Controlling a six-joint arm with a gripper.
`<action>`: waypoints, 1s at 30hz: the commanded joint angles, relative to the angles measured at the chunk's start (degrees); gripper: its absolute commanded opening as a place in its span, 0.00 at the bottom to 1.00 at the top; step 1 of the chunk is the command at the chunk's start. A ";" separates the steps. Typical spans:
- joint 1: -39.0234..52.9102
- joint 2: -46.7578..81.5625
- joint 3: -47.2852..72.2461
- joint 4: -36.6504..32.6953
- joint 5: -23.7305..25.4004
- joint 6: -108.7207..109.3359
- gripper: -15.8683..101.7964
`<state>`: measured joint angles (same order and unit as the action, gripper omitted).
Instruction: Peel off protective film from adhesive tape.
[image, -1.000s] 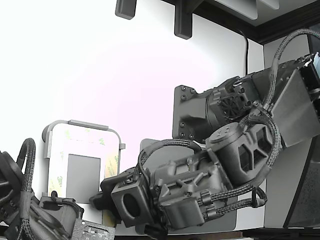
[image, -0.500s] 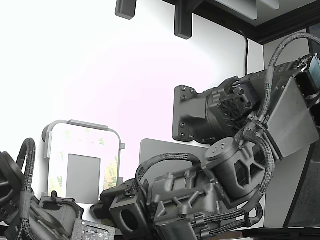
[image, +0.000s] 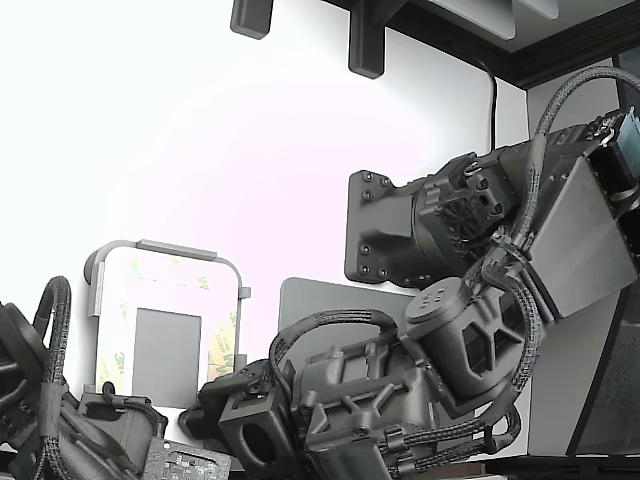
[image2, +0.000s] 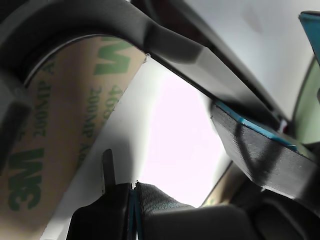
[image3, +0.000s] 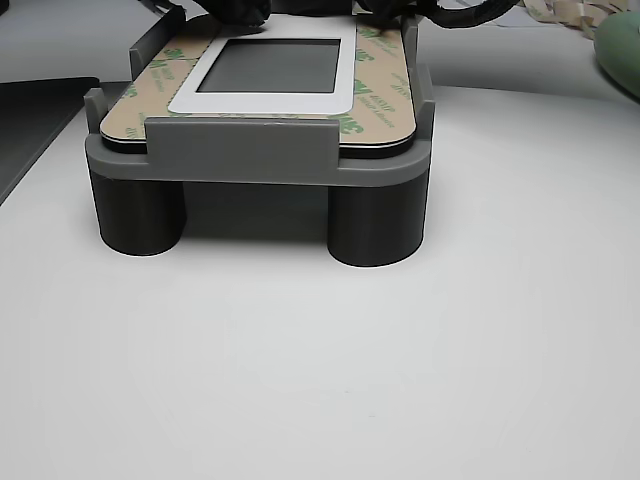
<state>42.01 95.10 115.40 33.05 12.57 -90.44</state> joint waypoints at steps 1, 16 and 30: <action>-0.35 0.97 -0.88 -0.62 0.18 -0.18 0.05; 0.97 0.62 -1.49 0.53 0.88 1.32 0.05; 0.70 0.44 -4.13 4.04 0.44 2.20 0.06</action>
<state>43.33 94.48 113.12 37.27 13.27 -87.98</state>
